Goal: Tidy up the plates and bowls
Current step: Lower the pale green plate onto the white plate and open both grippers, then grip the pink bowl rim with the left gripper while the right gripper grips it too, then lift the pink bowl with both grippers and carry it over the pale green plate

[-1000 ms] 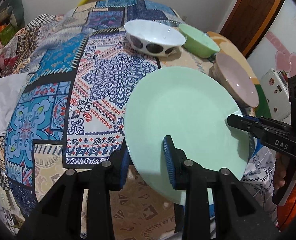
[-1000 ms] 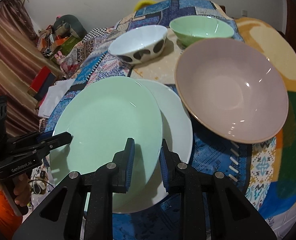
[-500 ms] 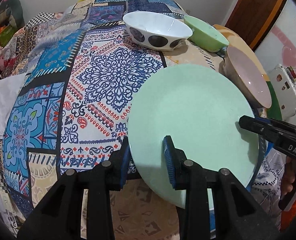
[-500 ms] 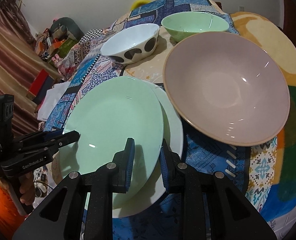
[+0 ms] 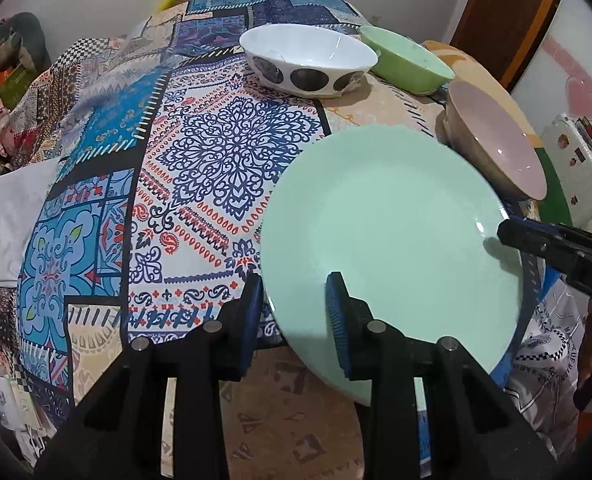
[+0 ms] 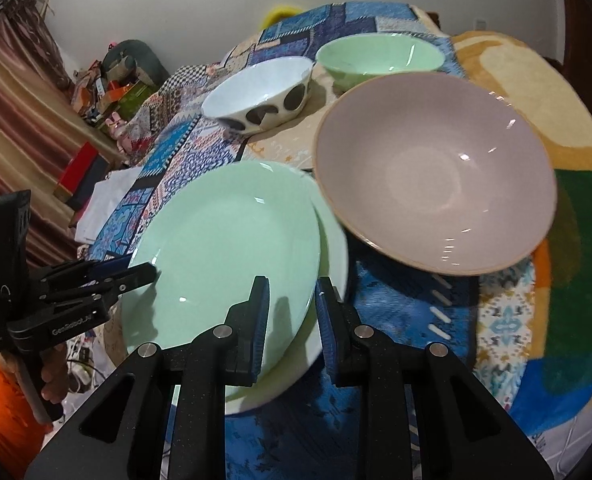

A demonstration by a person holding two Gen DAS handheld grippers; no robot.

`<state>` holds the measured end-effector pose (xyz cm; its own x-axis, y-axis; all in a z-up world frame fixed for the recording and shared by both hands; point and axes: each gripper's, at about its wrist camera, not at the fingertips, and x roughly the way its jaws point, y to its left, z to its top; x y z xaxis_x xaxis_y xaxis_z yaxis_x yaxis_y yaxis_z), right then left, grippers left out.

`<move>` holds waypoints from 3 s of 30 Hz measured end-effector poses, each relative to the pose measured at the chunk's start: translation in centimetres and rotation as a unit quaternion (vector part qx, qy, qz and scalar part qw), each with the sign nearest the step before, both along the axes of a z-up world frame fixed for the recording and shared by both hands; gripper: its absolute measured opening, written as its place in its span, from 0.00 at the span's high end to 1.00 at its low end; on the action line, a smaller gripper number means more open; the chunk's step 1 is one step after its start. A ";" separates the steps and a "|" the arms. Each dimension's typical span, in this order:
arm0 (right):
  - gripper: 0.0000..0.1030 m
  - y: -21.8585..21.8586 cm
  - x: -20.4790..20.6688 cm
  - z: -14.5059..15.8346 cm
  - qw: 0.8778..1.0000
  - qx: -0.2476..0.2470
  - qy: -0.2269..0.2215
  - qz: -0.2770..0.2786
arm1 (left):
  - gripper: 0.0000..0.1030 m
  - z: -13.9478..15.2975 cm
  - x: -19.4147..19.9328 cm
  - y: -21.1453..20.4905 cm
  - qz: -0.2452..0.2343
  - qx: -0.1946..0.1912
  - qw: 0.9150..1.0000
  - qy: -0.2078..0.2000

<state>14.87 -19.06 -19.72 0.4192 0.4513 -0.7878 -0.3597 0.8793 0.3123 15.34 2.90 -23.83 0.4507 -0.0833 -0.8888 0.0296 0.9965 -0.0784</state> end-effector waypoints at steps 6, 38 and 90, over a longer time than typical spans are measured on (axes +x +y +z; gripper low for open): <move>0.78 -1.1 -0.6 1.5 0.999 -0.007 -0.030 -0.012 | 0.62 2.4 -0.8 0.4 0.003 0.008 1.000 -0.026; 0.35 -8.8 4.1 2.7 0.988 -0.038 -0.084 -0.125 | 0.14 5.1 9.1 -9.7 -0.068 -0.027 0.994 -0.084; 0.81 -7.7 1.1 6.3 0.988 -0.016 -0.097 -0.118 | 0.83 7.1 6.9 -13.0 -0.109 -0.049 0.990 -0.081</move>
<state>15.98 -26.75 -13.43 0.6540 0.2986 -0.6950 -0.1938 0.9543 0.2277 22.21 -10.10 -16.71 0.5482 -0.2759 -0.7895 0.2630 0.9530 -0.1504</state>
